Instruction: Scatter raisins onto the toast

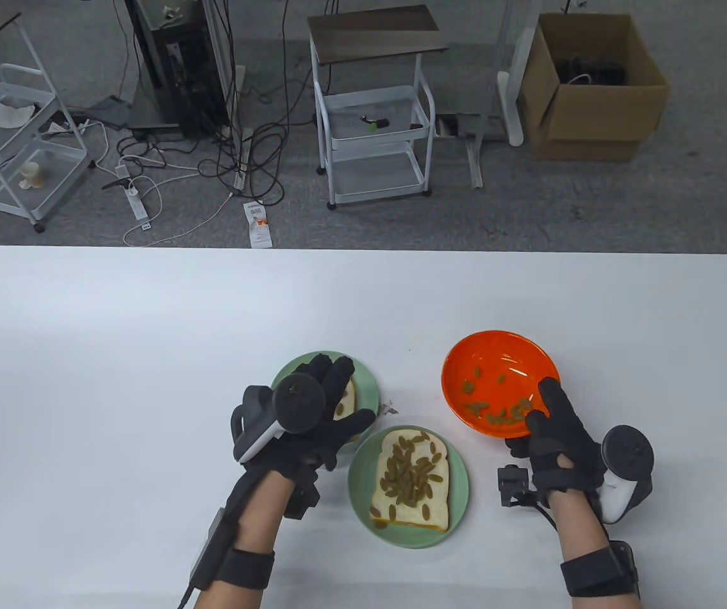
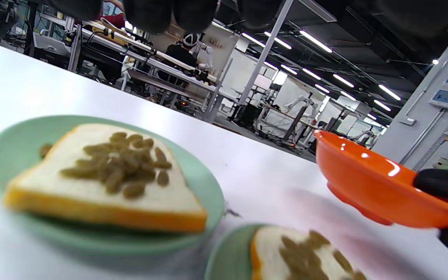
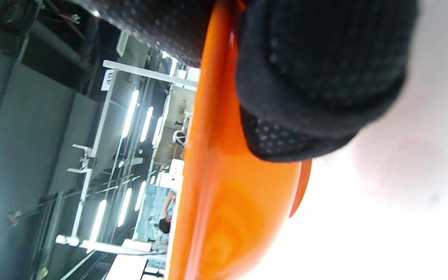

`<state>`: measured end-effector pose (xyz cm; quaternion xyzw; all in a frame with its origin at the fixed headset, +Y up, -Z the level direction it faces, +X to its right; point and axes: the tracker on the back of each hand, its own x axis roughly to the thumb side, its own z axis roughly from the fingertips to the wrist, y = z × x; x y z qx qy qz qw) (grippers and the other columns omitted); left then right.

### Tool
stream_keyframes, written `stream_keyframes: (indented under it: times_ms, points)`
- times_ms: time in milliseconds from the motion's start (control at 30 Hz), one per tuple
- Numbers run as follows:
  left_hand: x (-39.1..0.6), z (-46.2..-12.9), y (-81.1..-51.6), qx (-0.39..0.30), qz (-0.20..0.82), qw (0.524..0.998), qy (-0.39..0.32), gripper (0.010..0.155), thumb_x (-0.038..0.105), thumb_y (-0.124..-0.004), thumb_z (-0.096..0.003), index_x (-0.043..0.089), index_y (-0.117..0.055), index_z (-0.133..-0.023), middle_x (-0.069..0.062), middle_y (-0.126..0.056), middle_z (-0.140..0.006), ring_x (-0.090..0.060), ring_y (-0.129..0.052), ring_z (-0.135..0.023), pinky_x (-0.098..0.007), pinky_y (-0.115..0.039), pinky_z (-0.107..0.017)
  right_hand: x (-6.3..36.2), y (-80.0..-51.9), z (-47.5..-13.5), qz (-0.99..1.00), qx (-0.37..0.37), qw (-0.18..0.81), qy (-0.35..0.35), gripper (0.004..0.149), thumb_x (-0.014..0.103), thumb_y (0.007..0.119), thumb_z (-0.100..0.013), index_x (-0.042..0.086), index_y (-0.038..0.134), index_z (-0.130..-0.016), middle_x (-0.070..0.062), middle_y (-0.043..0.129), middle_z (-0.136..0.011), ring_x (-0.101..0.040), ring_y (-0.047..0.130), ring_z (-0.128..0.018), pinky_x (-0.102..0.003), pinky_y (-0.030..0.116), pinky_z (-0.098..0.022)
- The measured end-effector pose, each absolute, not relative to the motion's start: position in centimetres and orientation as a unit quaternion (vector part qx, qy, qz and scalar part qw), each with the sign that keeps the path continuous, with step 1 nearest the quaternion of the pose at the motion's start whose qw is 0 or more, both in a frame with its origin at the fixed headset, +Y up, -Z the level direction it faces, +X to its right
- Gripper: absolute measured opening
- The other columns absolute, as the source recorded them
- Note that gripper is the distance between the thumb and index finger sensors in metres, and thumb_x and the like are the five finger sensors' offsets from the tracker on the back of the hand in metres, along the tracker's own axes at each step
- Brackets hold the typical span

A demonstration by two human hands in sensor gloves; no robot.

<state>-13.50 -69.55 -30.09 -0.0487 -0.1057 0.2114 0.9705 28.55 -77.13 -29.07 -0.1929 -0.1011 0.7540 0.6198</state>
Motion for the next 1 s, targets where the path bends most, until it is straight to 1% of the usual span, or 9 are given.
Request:
stream_keyframes:
  times_ms: [167, 333, 500, 600, 667, 800, 867, 933, 1000]
  points:
    - [-14.8, -28.0, -72.1, -0.049, 0.229, 0.966, -0.112, 0.093, 0.088, -0.055, -0.0393, 0.045, -0.031, -0.118, -0.004, -0.027, -0.128, -0.041, -0.035, -0.119, -0.072, -0.041, -0.08, 30.2, -78.1, -29.2, 0.747, -0.23, 0.615, -0.106, 0.06, 0.014, 0.081, -0.046, 0.008, 0.066, -0.104, -0.041, 0.06, -0.098, -0.04, 0.105, -0.025, -0.033, 0.097, -0.013]
    - [-15.5, -27.6, -74.4, -0.059, 0.242, 0.961, -0.116, 0.093, 0.087, -0.054, -0.0389, 0.044, -0.031, -0.118, -0.004, -0.027, -0.127, -0.041, -0.036, -0.119, -0.071, -0.042, -0.08, 31.3, -78.9, -29.4, 0.746, -0.254, 0.607, -0.107, 0.06, 0.014, 0.081, -0.046, 0.008, 0.065, -0.104, -0.042, 0.059, -0.098, -0.042, 0.105, -0.026, -0.034, 0.097, -0.015]
    - [-16.4, -27.7, -75.2, -0.058, 0.214, 0.969, -0.108, 0.093, 0.087, -0.054, -0.0384, 0.044, -0.031, -0.117, -0.003, -0.028, -0.127, -0.039, -0.036, -0.119, -0.07, -0.043, -0.081, 31.8, -79.3, -29.5, 0.732, -0.265, 0.619, -0.101, 0.061, 0.014, 0.08, -0.047, 0.006, 0.064, -0.105, -0.044, 0.056, -0.098, -0.043, 0.104, -0.028, -0.035, 0.097, -0.016]
    - [-18.0, -27.9, -75.2, -0.074, 0.201, 0.974, -0.069, 0.093, 0.087, -0.054, -0.0393, 0.043, -0.032, -0.118, -0.004, -0.03, -0.127, -0.039, -0.038, -0.118, -0.07, -0.044, -0.081, 32.1, -79.9, -29.5, 0.701, -0.272, 0.655, -0.077, 0.061, 0.013, 0.079, -0.047, 0.006, 0.062, -0.105, -0.045, 0.054, -0.099, -0.044, 0.104, -0.031, -0.036, 0.097, -0.019]
    - [-19.2, -28.1, -75.4, -0.056, 0.223, 0.971, -0.06, 0.092, 0.086, -0.056, -0.0395, 0.043, -0.033, -0.117, -0.004, -0.032, -0.127, -0.039, -0.04, -0.118, -0.069, -0.046, -0.08, 32.2, -80.1, -29.5, 0.696, -0.277, 0.659, -0.071, 0.062, 0.013, 0.079, -0.047, 0.006, 0.061, -0.106, -0.045, 0.053, -0.1, -0.044, 0.103, -0.031, -0.036, 0.097, -0.019]
    - [-20.4, -28.3, -75.5, -0.073, 0.26, 0.961, -0.057, 0.09, 0.084, -0.058, -0.0413, 0.042, -0.034, -0.118, -0.006, -0.034, -0.126, -0.04, -0.04, -0.117, -0.069, -0.045, -0.08, 32.4, -80.1, -29.6, 0.71, -0.28, 0.642, -0.079, 0.062, 0.014, 0.079, -0.047, 0.007, 0.061, -0.106, -0.044, 0.053, -0.101, -0.044, 0.103, -0.034, -0.037, 0.097, -0.021]
    - [-20.3, -28.3, -75.4, -0.072, 0.268, 0.959, -0.06, 0.089, 0.083, -0.059, -0.0417, 0.042, -0.035, -0.117, -0.006, -0.034, -0.126, -0.04, -0.04, -0.117, -0.068, -0.045, -0.081, 32.5, -80.1, -29.8, 0.725, -0.276, 0.627, -0.079, 0.062, 0.015, 0.08, -0.047, 0.006, 0.062, -0.106, -0.043, 0.053, -0.101, -0.047, 0.102, -0.04, -0.04, 0.095, -0.026]
    - [-20.2, -28.3, -75.3, -0.072, 0.268, 0.958, -0.07, 0.089, 0.082, -0.059, -0.0423, 0.042, -0.035, -0.118, -0.006, -0.034, -0.126, -0.039, -0.04, -0.118, -0.068, -0.045, -0.081, 32.6, -80.2, -29.9, 0.748, -0.265, 0.605, -0.066, 0.066, 0.028, 0.08, -0.05, 0.004, 0.057, -0.108, -0.044, 0.045, -0.104, -0.055, 0.094, -0.055, -0.049, 0.088, -0.037]
    - [-19.9, -28.2, -75.2, -0.072, 0.268, 0.958, -0.078, 0.089, 0.082, -0.059, -0.0424, 0.042, -0.035, -0.118, -0.006, -0.034, -0.126, -0.039, -0.04, -0.118, -0.068, -0.045, -0.081, 32.5, -80.1, -29.8, 0.755, -0.253, 0.601, -0.064, 0.069, 0.034, 0.078, -0.053, 0.005, 0.052, -0.11, -0.043, 0.036, -0.106, -0.061, 0.086, -0.064, -0.055, 0.082, -0.045]
